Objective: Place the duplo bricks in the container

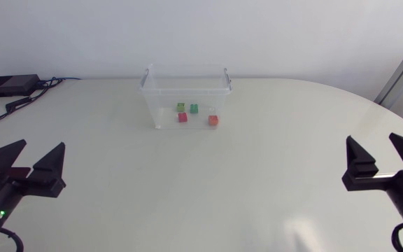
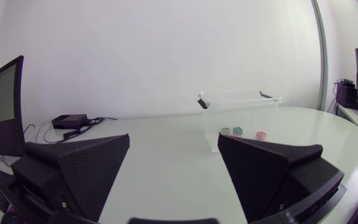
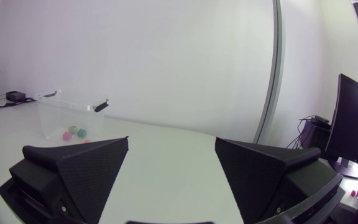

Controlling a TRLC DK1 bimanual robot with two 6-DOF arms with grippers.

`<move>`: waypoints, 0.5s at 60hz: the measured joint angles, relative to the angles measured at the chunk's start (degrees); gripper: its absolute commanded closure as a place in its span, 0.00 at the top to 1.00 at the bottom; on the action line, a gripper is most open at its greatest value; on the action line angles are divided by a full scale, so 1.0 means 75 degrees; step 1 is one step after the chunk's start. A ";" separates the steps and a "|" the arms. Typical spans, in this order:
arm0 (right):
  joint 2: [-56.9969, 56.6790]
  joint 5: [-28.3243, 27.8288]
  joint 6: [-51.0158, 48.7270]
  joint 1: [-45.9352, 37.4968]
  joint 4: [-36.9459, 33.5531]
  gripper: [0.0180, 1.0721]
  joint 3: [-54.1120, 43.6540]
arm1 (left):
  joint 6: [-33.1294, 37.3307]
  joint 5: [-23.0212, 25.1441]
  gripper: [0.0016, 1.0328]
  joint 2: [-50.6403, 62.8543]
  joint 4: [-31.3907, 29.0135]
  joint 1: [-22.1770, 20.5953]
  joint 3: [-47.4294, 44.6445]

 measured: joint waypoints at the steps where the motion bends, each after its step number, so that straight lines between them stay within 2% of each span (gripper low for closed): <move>1: -0.0055 -0.0003 0.0029 0.0009 -0.0003 0.96 -0.0052 | -0.0006 0.0000 0.96 -0.0058 0.0000 0.0000 -0.0047; 18: -0.1195 -0.0175 0.0699 0.0137 -0.0125 0.96 -0.1014 | -0.0353 -0.0067 0.96 -0.1151 -0.0003 -0.0003 -0.0959; 30: -0.1323 -0.0198 0.0819 0.0160 -0.0178 0.96 -0.1142 | -0.0402 -0.0093 0.96 -0.1285 0.0006 -0.0038 -0.1046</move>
